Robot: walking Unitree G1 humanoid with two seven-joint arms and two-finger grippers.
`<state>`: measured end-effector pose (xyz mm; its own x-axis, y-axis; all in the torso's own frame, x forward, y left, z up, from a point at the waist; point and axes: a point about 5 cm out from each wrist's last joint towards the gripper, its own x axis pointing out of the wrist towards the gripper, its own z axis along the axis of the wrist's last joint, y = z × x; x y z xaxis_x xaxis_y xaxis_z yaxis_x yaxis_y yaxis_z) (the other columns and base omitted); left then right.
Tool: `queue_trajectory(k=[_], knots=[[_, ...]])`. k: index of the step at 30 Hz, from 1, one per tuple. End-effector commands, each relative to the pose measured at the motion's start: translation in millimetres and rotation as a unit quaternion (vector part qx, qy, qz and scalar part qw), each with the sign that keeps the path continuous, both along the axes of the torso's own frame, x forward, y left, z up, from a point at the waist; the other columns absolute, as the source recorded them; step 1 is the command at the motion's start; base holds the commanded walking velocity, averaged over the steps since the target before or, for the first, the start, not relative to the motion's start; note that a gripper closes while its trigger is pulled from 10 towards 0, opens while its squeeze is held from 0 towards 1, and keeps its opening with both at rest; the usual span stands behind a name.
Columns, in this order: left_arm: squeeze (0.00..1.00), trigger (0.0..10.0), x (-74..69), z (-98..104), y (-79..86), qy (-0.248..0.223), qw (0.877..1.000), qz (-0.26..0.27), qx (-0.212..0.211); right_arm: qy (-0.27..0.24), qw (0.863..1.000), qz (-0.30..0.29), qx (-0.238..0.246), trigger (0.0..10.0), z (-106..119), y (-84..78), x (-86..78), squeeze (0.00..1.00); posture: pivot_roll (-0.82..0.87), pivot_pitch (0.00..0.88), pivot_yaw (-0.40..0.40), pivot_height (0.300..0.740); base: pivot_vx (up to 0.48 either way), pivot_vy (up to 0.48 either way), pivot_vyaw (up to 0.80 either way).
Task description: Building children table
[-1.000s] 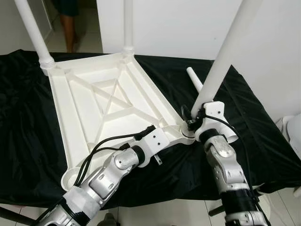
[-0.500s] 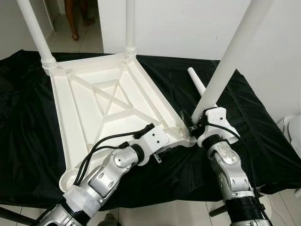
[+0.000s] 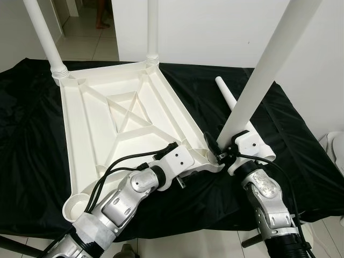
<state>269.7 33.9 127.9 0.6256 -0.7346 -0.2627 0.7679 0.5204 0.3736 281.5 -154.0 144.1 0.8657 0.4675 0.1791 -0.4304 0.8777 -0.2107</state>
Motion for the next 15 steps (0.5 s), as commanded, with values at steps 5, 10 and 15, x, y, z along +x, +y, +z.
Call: queue_trajectory(k=[5, 10, 15], knots=[[0.0, 10.0, 1.2, 1.8, 5.7, -0.003, 1.0, 0.009, 0.009, 0.057, 0.998, 0.003, -0.016, 10.0, -25.4, -5.4, -6.7, 0.0, 0.11, 0.068, 0.002, 0.74, 0.0, 0.0, 0.0], [0.0, 10.0, 0.6, 3.4, 5.8, -0.003, 1.0, 0.008, 0.009, 0.057, 0.998, 0.005, -0.011, 10.0, -25.6, -4.4, -6.5, 0.0, 0.11, 0.077, 0.001, 0.74, 0.0, 0.0, 0.0], [0.0, 10.0, -0.2, 4.9, 5.8, -0.003, 1.0, 0.009, 0.007, 0.055, 0.998, 0.009, -0.011, 10.0, -24.9, -3.7, -6.4, 0.0, 0.1, 0.079, 0.001, 0.74, 0.0, 0.0, 0.0]])
